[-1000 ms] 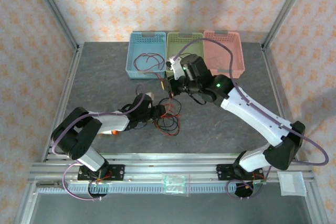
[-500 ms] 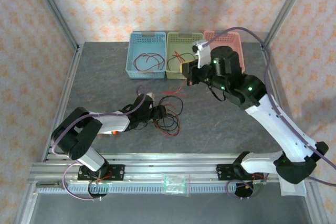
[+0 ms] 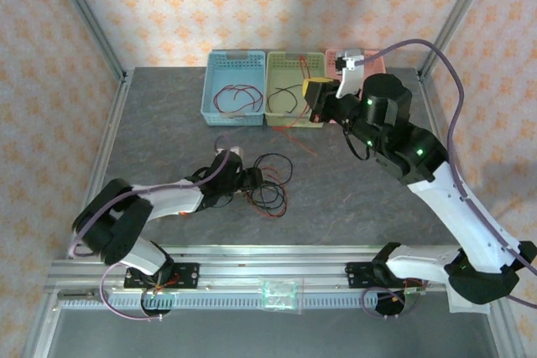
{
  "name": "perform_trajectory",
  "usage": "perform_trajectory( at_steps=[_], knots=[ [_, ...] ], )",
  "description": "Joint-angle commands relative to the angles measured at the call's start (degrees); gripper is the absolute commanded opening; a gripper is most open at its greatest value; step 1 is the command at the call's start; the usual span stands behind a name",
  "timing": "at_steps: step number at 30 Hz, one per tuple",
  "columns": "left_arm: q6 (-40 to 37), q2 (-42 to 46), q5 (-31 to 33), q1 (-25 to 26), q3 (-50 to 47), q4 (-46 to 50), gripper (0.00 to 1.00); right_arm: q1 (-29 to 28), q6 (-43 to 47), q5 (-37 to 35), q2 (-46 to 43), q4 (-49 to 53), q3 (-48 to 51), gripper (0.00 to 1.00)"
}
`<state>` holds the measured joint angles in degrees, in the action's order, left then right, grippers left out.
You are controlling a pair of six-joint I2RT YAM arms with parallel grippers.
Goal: Untangle the cables
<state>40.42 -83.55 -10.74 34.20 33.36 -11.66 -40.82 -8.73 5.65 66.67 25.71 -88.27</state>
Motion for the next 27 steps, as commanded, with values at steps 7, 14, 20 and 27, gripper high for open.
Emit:
perform_trajectory(
  at_steps=[7,14,20,27],
  knots=[
    [-13.25,20.41,13.79,0.35,2.4,7.12,0.71,1.09,-8.38,-8.95,4.57,1.72,0.73,0.0],
    [-22.85,27.09,11.24,0.35,6.58,3.31,0.78,2.75,-11.44,-2.18,8.01,1.96,-0.38,0.0],
    [-33.88,31.79,3.2,0.39,3.26,-9.34,0.8,3.46,-12.54,2.26,11.45,4.05,-2.56,0.0],
    [-45.38,28.33,-5.34,0.37,8.49,-8.83,0.8,3.46,-12.53,6.8,15.52,6.5,-5.1,0.0]
  ],
)
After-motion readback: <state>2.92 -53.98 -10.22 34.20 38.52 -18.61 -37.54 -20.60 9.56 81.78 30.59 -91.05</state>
